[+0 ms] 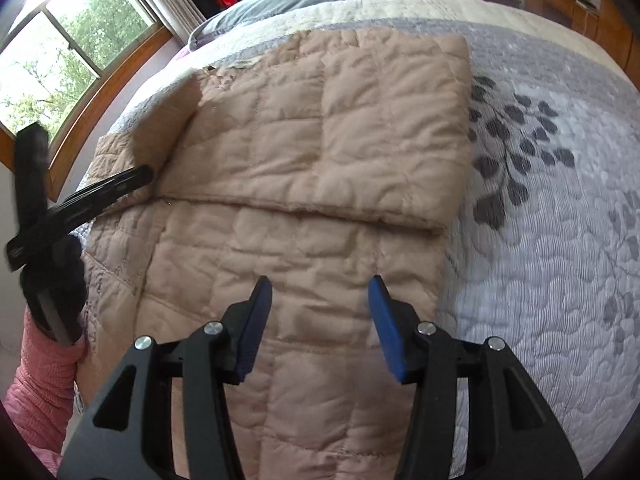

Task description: Fold large clothes

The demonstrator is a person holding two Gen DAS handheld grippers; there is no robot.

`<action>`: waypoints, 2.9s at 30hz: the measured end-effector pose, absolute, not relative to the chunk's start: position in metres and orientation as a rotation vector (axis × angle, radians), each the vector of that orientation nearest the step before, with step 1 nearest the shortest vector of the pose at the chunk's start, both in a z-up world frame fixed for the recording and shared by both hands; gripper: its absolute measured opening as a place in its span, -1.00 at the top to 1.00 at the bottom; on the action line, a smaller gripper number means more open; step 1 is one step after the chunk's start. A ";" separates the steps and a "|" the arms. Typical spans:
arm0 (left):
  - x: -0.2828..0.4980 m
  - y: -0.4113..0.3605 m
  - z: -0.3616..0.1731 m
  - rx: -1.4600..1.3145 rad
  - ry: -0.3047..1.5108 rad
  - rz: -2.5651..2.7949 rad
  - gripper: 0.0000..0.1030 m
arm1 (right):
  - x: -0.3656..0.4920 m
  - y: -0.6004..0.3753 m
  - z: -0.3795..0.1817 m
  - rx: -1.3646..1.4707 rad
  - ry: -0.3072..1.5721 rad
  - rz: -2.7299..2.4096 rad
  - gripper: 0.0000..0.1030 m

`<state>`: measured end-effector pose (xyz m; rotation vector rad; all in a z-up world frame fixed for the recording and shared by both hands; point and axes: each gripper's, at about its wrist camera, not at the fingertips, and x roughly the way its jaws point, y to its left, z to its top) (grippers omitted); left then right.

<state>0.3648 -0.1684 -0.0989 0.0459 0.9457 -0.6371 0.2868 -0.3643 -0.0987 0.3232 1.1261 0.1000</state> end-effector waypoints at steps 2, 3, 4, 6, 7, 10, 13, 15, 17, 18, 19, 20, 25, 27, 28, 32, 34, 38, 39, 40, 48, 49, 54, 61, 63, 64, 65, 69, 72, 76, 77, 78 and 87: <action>0.354 -0.156 -0.085 0.025 0.925 -0.688 -0.19 | 0.297 -0.356 -0.091 0.325 1.114 0.133 0.03; 0.349 -0.145 -0.076 0.024 0.908 -0.678 -0.19 | 0.303 -0.350 -0.087 0.331 1.109 0.158 0.03; 0.350 -0.140 -0.073 0.029 0.897 -0.647 -0.19 | 0.308 -0.346 -0.085 0.340 1.107 0.174 0.03; 0.358 -0.121 -0.072 0.052 0.884 -0.544 -0.19 | 0.327 -0.334 -0.080 0.370 1.113 0.219 0.03; 0.367 -0.114 -0.073 0.065 0.892 -0.489 -0.19 | 0.340 -0.327 -0.080 0.392 1.123 0.248 0.03; 0.395 -0.090 -0.090 0.092 0.970 -0.337 -0.16 | 0.372 -0.310 -0.080 0.428 1.144 0.305 0.03; 0.409 -0.085 -0.113 0.095 1.015 -0.283 -0.16 | 0.406 -0.294 -0.088 0.445 1.168 0.321 0.03; 0.414 -0.081 -0.127 0.077 1.039 -0.286 -0.17 | 0.420 -0.286 -0.093 0.451 1.189 0.325 0.03; 0.413 -0.084 -0.134 0.084 1.031 -0.286 -0.17 | 0.434 -0.276 -0.105 0.447 1.223 0.327 0.03; 0.411 -0.084 -0.136 0.091 1.022 -0.285 -0.17 | 0.438 -0.273 -0.109 0.443 1.233 0.328 0.03; 0.410 -0.084 -0.137 0.092 1.017 -0.285 -0.17 | 0.444 -0.268 -0.115 0.435 1.247 0.325 0.05; 0.409 -0.083 -0.138 0.090 1.012 -0.284 -0.17 | 0.446 -0.264 -0.118 0.424 1.248 0.321 0.20; 0.402 -0.086 -0.130 0.101 0.984 -0.277 -0.17 | 0.449 -0.253 -0.118 0.394 1.224 0.343 0.84; 0.397 -0.089 -0.123 0.107 0.961 -0.279 -0.16 | 0.443 -0.255 -0.107 0.366 1.188 0.339 0.86; 0.397 -0.091 -0.121 0.109 0.949 -0.281 -0.16 | 0.438 -0.259 -0.099 0.351 1.163 0.331 0.86; 0.385 -0.097 -0.103 0.134 0.877 -0.293 -0.16 | 0.420 -0.283 -0.075 0.331 1.089 0.284 0.86; 0.378 -0.100 -0.093 0.138 0.849 -0.309 -0.16 | 0.409 -0.300 -0.063 0.318 1.056 0.240 0.86; 0.370 -0.112 -0.082 0.158 0.808 -0.342 -0.16 | 0.394 -0.335 -0.055 0.325 1.024 0.154 0.86; 0.371 -0.115 -0.082 0.160 0.806 -0.348 -0.16 | 0.392 -0.345 -0.055 0.336 1.021 0.134 0.86; 0.371 -0.117 -0.082 0.160 0.808 -0.356 -0.16 | 0.390 -0.354 -0.056 0.351 1.019 0.118 0.86; 0.400 -0.131 -0.123 0.184 0.911 -0.333 -0.16 | 0.390 -0.385 -0.100 0.393 1.078 0.013 0.86; 0.403 -0.132 -0.127 0.187 0.922 -0.332 -0.20 | 0.389 -0.391 -0.106 0.410 1.091 0.012 0.86; 0.410 -0.134 -0.141 0.194 0.934 -0.341 -0.22 | 0.393 -0.391 -0.130 0.456 1.109 0.024 0.85; 0.403 -0.125 -0.116 0.166 0.925 -0.325 -0.19 | 0.364 -0.374 -0.074 0.355 1.000 -0.088 0.61; 0.395 -0.127 -0.101 0.163 0.894 -0.325 -0.19 | 0.356 -0.357 -0.054 0.325 0.953 -0.056 0.60; 0.392 -0.130 -0.097 0.161 0.885 -0.327 -0.19 | 0.357 -0.350 -0.050 0.319 0.949 -0.030 0.60; 0.389 -0.135 -0.093 0.156 0.877 -0.338 -0.19 | 0.359 -0.336 -0.046 0.307 0.957 0.010 0.60; 0.390 -0.160 -0.096 0.182 0.879 -0.361 -0.19 | 0.381 -0.294 -0.057 0.264 1.020 0.093 0.60; 0.396 -0.170 -0.108 0.190 0.904 -0.360 -0.19 | 0.397 -0.278 -0.074 0.239 1.065 0.084 0.60; 0.401 -0.172 -0.127 0.215 0.917 -0.342 -0.19 | 0.404 -0.272 -0.101 0.213 1.105 0.042 0.68; 0.401 -0.171 -0.130 0.215 0.914 -0.341 -0.20 | 0.405 -0.270 -0.107 0.207 1.111 0.038 0.69; 0.398 -0.172 -0.132 0.215 0.911 -0.337 -0.19 | 0.406 -0.270 -0.112 0.205 1.114 0.036 0.69; 0.395 -0.175 -0.144 0.236 0.882 -0.323 -0.17 | 0.408 -0.254 -0.135 0.150 1.050 0.008 0.70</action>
